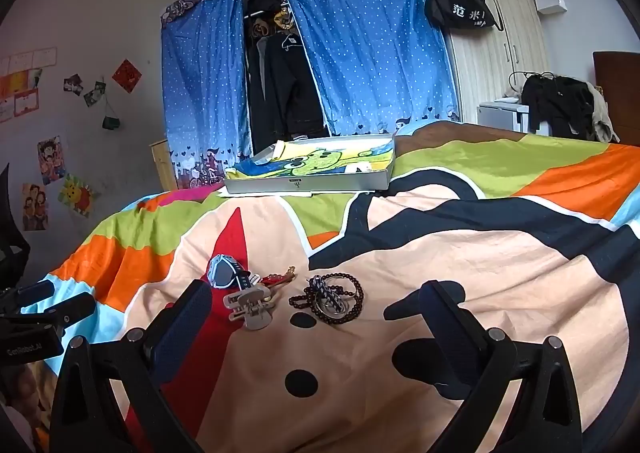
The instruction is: Organize jewelry
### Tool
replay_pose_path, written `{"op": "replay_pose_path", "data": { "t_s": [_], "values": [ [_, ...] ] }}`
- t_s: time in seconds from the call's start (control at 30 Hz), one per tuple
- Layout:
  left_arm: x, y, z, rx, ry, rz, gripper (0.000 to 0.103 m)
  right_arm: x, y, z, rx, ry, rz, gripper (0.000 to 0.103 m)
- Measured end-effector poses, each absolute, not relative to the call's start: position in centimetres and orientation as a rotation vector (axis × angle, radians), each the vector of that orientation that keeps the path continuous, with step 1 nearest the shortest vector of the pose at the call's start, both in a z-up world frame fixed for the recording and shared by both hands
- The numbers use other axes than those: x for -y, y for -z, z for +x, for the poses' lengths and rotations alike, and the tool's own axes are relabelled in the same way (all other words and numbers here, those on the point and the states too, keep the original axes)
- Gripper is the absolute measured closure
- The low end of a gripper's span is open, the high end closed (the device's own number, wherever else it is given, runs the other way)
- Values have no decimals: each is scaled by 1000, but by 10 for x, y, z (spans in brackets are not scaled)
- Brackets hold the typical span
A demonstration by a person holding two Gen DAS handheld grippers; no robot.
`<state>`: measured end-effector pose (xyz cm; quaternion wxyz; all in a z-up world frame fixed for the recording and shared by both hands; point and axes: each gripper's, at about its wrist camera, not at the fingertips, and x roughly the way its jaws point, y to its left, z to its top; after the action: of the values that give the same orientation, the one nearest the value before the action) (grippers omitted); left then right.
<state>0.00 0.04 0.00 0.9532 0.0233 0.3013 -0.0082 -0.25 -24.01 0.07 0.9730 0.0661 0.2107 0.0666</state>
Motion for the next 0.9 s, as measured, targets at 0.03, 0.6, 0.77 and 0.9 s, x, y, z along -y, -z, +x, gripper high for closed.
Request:
{"op": "replay_pose_path", "data": {
  "t_s": [0.03, 0.6, 0.77, 0.9],
  "values": [
    [-1, 0, 0, -613, 17, 46, 4, 240, -1, -3, -425, -135, 132, 0],
    [-3, 2, -1, -614, 15, 49, 4, 240, -1, -3, -434, -133, 139, 0],
    [-3, 2, -1, -616, 16, 50, 4, 240, -1, -3, -434, -133, 140, 0],
    [-3, 2, -1, -615, 16, 49, 4, 240, -1, -3, -434, -133, 141, 0]
  ]
}}
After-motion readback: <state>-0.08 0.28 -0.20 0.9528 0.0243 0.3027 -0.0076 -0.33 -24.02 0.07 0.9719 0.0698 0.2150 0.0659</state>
